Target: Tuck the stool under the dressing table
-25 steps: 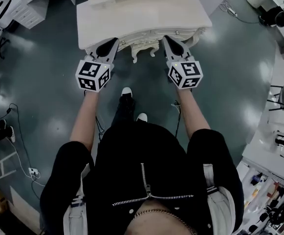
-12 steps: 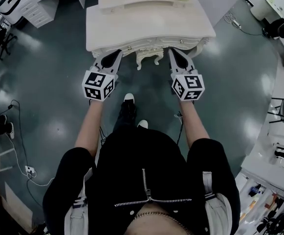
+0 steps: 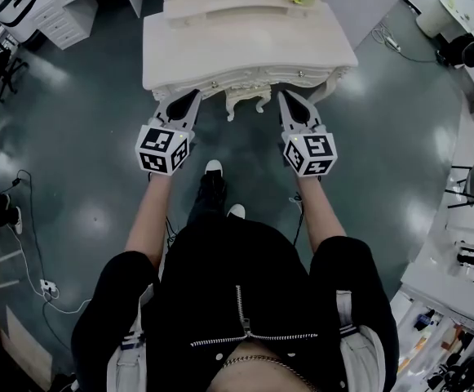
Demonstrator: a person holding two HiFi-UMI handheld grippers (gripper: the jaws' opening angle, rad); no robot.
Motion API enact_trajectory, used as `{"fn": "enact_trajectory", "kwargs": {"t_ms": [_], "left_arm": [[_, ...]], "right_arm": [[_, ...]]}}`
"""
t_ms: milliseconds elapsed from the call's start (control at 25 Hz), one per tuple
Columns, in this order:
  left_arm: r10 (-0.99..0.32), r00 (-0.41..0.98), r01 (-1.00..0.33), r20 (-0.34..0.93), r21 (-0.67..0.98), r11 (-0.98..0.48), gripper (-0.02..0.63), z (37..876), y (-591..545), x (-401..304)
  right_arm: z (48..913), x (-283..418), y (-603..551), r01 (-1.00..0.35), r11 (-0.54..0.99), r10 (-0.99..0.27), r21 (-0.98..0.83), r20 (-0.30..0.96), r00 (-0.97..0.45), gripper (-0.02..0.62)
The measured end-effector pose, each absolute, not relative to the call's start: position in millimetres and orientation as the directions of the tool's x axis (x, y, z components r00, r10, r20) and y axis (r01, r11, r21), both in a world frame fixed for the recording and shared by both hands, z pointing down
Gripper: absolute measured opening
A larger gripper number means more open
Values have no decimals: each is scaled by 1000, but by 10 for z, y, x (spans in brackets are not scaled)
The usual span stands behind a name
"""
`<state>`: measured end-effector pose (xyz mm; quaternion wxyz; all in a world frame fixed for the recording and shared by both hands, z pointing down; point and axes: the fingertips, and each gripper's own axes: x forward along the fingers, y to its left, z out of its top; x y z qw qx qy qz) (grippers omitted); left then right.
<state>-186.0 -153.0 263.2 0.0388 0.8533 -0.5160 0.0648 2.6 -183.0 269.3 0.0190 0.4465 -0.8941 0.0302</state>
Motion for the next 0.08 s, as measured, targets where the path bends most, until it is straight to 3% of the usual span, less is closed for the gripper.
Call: {"fn": "enact_trajectory", "kwargs": {"t_ms": [80], "left_arm": [[-874, 461, -885, 153, 2, -466, 20, 2639, -1529, -1861]], "right_arm": [[2696, 28, -1831, -799, 600, -797, -39, 63, -601, 2]]}}
